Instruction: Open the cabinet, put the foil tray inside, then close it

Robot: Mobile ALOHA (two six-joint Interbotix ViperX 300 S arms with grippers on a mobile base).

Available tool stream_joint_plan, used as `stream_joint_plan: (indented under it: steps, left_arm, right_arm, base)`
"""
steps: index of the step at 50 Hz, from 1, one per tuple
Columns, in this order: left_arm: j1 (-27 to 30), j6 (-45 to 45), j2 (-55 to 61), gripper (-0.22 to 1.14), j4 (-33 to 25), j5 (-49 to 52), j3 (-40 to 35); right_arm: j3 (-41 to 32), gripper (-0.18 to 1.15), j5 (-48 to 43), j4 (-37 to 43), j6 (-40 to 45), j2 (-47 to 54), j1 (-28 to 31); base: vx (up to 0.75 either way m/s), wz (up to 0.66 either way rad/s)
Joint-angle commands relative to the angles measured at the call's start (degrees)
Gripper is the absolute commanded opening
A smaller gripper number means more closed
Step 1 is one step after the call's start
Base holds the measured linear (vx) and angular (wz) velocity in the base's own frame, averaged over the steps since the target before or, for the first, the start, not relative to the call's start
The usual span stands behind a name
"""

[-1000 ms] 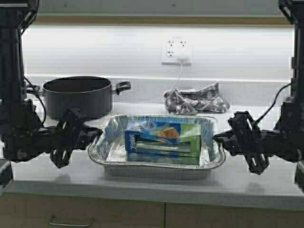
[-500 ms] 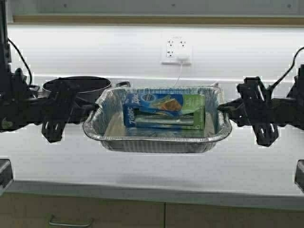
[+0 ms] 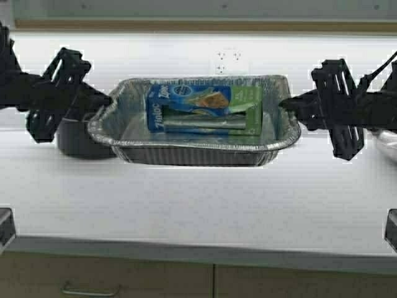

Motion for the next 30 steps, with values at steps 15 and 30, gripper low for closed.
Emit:
stream_joint_plan:
  steps: [15,30]
  left_arm:
    - [-0.4,-9.5,-12.3,0.02,3.5,4.1,1.8]
    - [-0.4,-20.0,-22.8,0.03,6.6,11.3,-0.4]
  right_arm:
    - [1.3,0.07,12.7,3.0,5.7,-19.2,6.7]
    - [1.0,0.07,22.9,2.9,10.5,-29.8,6.8]
  base:
    - [0.00,0.00]
    - [0.00,0.00]
